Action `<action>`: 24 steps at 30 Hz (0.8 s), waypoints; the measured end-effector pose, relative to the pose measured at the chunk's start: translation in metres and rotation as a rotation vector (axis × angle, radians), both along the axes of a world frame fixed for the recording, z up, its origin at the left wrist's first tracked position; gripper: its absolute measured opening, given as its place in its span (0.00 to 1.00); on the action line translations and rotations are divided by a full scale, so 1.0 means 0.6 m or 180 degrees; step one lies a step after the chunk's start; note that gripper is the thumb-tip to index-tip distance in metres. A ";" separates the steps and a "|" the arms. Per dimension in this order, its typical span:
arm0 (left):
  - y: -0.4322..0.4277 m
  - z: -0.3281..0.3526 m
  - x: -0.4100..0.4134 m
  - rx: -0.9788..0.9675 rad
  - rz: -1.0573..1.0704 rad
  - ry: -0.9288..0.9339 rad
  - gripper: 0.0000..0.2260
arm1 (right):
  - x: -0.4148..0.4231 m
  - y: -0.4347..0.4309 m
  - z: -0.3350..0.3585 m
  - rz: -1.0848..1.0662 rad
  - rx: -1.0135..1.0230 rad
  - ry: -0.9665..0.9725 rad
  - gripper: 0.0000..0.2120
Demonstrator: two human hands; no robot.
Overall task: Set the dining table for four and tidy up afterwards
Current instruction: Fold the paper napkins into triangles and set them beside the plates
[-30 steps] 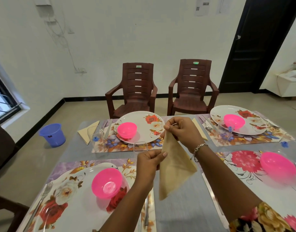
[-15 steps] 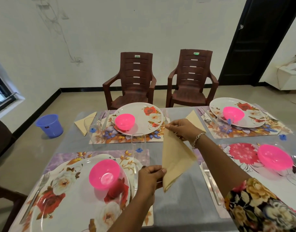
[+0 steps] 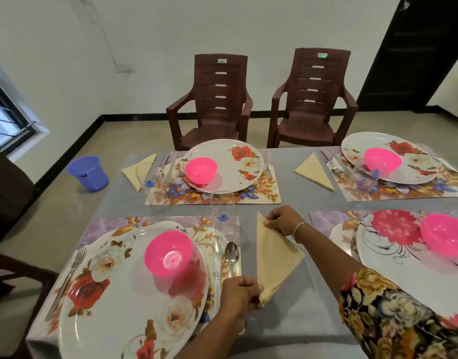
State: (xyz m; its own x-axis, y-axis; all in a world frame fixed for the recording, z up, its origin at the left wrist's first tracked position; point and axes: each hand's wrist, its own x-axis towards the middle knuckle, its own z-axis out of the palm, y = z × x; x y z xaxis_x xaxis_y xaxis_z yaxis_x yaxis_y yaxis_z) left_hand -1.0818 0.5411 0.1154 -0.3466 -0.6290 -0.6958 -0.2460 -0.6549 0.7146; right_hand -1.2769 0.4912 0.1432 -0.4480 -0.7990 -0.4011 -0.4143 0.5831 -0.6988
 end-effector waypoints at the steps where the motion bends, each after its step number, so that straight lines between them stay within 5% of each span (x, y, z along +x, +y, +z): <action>1: -0.002 -0.006 0.000 -0.0014 0.0005 -0.0060 0.02 | 0.003 -0.004 -0.013 0.0043 -0.0011 0.0040 0.08; 11: -0.003 -0.037 -0.029 -0.0199 0.0118 -0.0551 0.03 | 0.050 0.017 -0.071 0.0044 -0.0349 0.1414 0.13; 16: -0.003 -0.046 -0.036 -0.0273 0.0035 -0.0815 0.03 | 0.106 0.072 -0.120 0.0805 -0.0193 0.1726 0.22; 20: 0.004 -0.046 -0.032 -0.0329 -0.0066 -0.0930 0.08 | 0.119 0.095 -0.157 0.1062 0.0218 0.1891 0.44; 24: 0.017 -0.039 -0.016 -0.0229 -0.0203 -0.0962 0.09 | 0.116 0.097 -0.178 0.1180 0.0417 0.1993 0.38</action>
State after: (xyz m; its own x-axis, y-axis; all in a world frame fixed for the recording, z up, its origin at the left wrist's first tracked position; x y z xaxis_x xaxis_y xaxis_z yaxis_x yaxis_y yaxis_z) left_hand -1.0916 0.5516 0.0921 -0.1713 -0.6641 -0.7278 -0.4933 -0.5816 0.6468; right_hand -1.2070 0.5492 0.0364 -0.3341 -0.9056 -0.2613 -0.8987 0.3897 -0.2012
